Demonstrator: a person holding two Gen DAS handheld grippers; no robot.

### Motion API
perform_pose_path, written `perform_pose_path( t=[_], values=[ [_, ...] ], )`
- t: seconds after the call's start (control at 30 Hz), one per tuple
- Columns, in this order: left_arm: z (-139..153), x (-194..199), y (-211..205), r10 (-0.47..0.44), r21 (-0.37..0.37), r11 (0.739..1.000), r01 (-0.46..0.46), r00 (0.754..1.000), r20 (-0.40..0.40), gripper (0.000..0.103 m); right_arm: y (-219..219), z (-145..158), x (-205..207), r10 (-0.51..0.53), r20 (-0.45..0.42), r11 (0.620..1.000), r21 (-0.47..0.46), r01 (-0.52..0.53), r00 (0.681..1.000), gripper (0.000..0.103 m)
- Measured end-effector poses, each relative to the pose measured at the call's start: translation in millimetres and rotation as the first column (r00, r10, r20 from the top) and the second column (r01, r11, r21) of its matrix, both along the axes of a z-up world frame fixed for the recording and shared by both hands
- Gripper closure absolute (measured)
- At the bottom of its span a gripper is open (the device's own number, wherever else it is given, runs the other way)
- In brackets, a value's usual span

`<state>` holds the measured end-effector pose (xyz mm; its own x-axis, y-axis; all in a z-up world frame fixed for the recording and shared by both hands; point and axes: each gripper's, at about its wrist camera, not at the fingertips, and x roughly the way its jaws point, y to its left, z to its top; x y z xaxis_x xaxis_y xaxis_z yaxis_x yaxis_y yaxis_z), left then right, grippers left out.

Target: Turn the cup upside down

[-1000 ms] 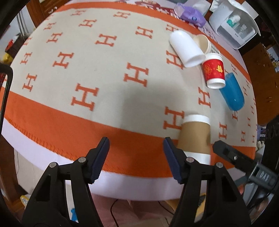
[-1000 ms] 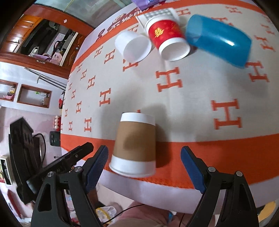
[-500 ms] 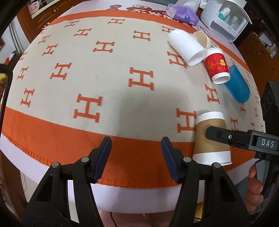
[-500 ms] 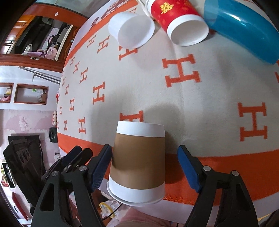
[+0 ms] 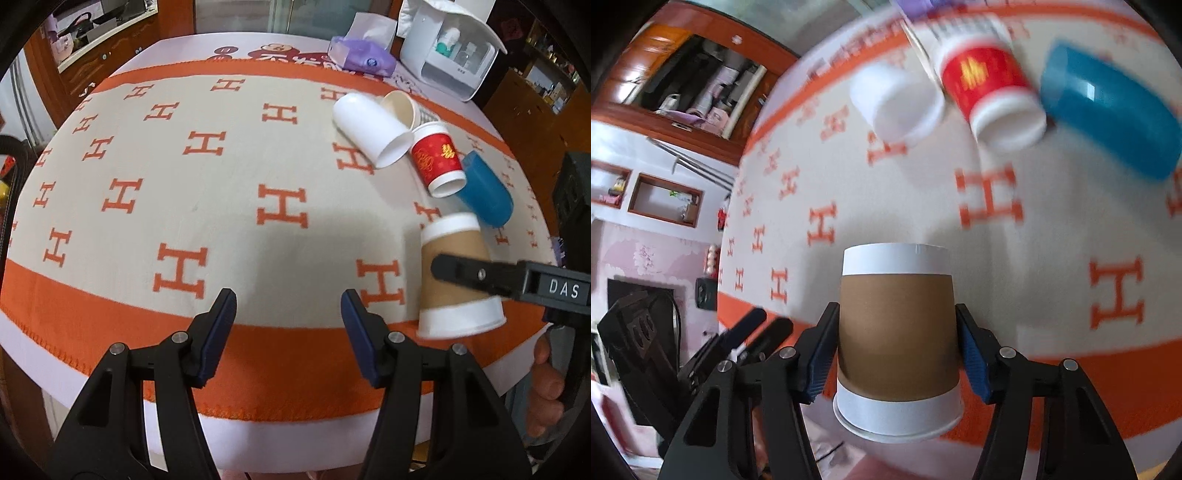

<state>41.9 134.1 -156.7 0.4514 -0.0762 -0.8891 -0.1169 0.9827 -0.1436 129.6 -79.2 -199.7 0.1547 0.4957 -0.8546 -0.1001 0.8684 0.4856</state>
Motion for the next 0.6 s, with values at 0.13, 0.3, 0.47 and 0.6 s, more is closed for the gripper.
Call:
perform_pose_path(
  t=[0.13, 0.3, 0.47, 0.6],
  values=[
    [-0.2, 4.0, 0.2, 0.032, 0.011, 0.999, -0.032, 0.999, 0.027, 0.047, 7.3, 18.6, 2.0, 0.003, 0.220, 0.999, -0.048, 0.008, 0.975, 0.042],
    [-4.4, 6.9, 4.4, 0.073, 0.019, 0.997, -0.074, 0.996, 0.043, 0.047, 27.6, 23.5, -0.6, 0.070, 0.451, 0.986, -0.164, 0.005, 0.890, 0.042],
    [-14.9, 7.7, 8.5, 0.091, 0.020, 0.996, -0.091, 0.995, 0.029, 0.047, 39.6, 7.0, -5.3, 0.113, 0.489, 0.977, -0.213, -0.007, 0.865, 0.042],
    [-16.9, 4.5, 4.3, 0.079, 0.035, 0.996, -0.080, 0.996, 0.044, 0.047, 36.0, 1.5, -22.9, 0.135, 0.518, 0.975, -0.223, -0.020, 0.845, 0.041]
  ],
)
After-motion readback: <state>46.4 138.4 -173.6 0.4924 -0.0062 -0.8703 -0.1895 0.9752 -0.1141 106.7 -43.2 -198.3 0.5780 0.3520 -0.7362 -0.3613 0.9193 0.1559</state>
